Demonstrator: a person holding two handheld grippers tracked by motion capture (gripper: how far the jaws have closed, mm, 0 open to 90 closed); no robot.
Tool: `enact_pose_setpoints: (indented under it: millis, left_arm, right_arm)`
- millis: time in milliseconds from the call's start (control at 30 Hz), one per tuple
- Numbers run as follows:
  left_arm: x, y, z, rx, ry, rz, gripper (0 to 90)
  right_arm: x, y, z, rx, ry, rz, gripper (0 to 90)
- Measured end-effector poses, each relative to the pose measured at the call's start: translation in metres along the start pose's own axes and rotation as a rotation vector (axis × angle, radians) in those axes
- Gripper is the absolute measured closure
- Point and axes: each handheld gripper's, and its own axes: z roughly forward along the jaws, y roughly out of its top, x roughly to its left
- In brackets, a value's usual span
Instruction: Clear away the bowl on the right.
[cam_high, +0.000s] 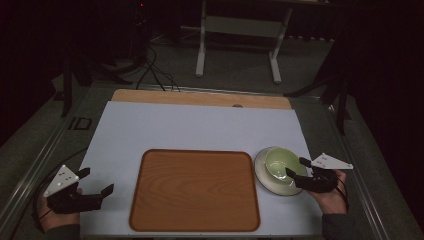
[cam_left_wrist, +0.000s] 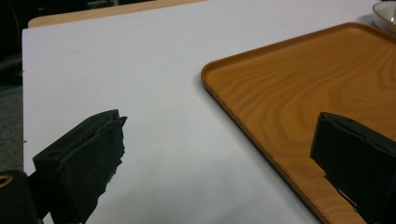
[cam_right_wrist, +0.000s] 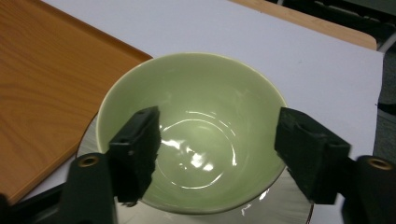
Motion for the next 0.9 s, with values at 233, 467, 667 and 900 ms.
enact_pose_setpoints:
  millis: [233, 467, 667, 900]
  left_arm:
    - [-0.001, 0.001, 0.002, 0.000, 0.005, 0.014, 2.7]
    - [0.002, -0.001, -0.001, -0.019, 0.021, -0.006, 2.6]
    - [0.000, 0.000, 0.000, -0.011, 0.026, 0.010, 2.6]
    - [0.001, 0.000, -0.001, -0.020, 0.034, 0.007, 2.6]
  right_arm:
    - [-0.006, -0.002, -0.005, -0.018, -0.009, 0.018, 30.2]
    - [-0.014, -0.002, -0.011, -0.027, -0.015, 0.048, 28.7]
    - [-0.017, -0.001, -0.011, -0.036, -0.014, 0.048, 28.8]
    - [-0.021, 0.002, -0.005, -0.024, -0.009, 0.050, 29.3]
